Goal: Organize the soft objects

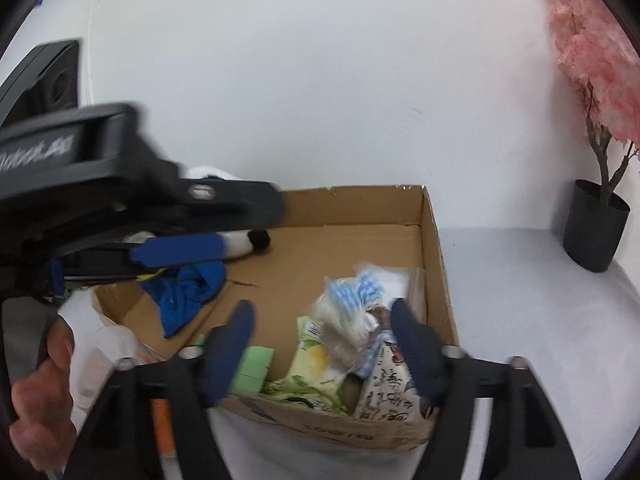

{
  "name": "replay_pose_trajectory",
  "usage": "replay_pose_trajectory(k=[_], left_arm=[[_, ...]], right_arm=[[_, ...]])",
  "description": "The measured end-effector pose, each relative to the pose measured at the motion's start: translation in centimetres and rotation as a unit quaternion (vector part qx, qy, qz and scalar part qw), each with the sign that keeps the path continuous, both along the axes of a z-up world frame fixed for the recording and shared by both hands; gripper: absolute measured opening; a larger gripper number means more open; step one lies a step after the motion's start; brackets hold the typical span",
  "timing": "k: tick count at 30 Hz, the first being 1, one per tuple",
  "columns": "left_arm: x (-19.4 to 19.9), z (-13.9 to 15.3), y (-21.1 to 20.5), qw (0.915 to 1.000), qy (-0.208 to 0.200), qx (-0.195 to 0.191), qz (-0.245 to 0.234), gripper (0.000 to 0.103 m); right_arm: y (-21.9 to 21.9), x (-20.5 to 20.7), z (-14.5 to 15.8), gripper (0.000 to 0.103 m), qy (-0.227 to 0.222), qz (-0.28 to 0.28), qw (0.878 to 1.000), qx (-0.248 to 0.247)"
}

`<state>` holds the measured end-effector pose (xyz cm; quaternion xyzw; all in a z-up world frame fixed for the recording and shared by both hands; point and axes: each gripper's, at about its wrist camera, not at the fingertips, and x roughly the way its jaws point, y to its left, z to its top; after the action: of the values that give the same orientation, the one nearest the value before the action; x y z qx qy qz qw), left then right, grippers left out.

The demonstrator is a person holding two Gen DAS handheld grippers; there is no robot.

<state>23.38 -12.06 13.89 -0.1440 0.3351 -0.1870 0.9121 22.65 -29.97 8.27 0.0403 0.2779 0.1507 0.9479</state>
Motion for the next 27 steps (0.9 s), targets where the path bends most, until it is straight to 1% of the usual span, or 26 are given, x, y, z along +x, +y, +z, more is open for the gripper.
replay_pose_trajectory(k=[1,2,4,6,7,9,11,14,17,19,21,24,25,27], left_arm=[[-0.8,0.8,0.6,0.9996,-0.019,0.019,0.004,0.077],[-2.0,1.7,1.4,0.9982,-0.042,0.044,0.007,0.08],[-3.7,3.0,2.7,0.9945,-0.061,0.085,0.008,0.08],[-6.2,4.0,4.9,0.9881,-0.083,0.129,0.013,0.08],[-7.3,4.3,5.7,0.9844,-0.092,0.148,0.022,0.08],[-9.6,4.4,7.4,0.9773,-0.1,0.183,0.037,0.08],[-11.8,4.1,9.0,0.9739,-0.097,0.199,0.05,0.08],[-15.3,3.1,11.2,0.9724,-0.089,0.2,0.081,0.08],[-18.2,2.2,12.6,0.9738,-0.077,0.19,0.099,0.08],[-19.5,2.0,13.2,0.9733,-0.068,0.188,0.112,0.08],[-20.8,2.3,13.9,0.9738,-0.068,0.179,0.123,0.08],[-22.6,2.9,14.2,0.9752,-0.086,0.163,0.123,0.08],[-23.2,3.0,14.2,0.9757,-0.089,0.159,0.121,0.08],[-23.9,3.1,14.1,0.9784,-0.091,0.151,0.107,0.08]], right_arm=[[0.2,-0.6,0.4,0.087,0.0,0.001,1.0,0.003],[0.3,-1.2,0.6,0.089,0.002,0.0,1.0,0.001],[0.9,-3.1,1.1,0.097,0.006,-0.015,1.0,-0.023],[1.6,-4.6,1.5,0.1,0.016,-0.042,0.997,-0.056],[2.4,-6.2,1.8,0.1,0.026,-0.062,0.995,-0.079],[3.3,-8.6,2.1,0.101,0.032,-0.066,0.993,-0.096],[4.1,-11.3,2.4,0.103,0.032,-0.073,0.992,-0.102],[5.2,-15.0,2.9,0.103,0.038,-0.088,0.988,-0.119],[6.7,-17.9,3.6,0.103,0.045,-0.095,0.987,-0.119],[7.8,-20.0,4.1,0.103,0.044,-0.102,0.986,-0.121],[8.6,-22.2,4.8,0.103,0.037,-0.111,0.985,-0.127],[9.6,-25.5,5.8,0.103,0.025,-0.123,0.983,-0.136],[9.8,-26.0,6.1,0.103,0.022,-0.124,0.982,-0.138],[10.4,-27.8,6.6,0.103,0.014,-0.127,0.982,-0.14]])
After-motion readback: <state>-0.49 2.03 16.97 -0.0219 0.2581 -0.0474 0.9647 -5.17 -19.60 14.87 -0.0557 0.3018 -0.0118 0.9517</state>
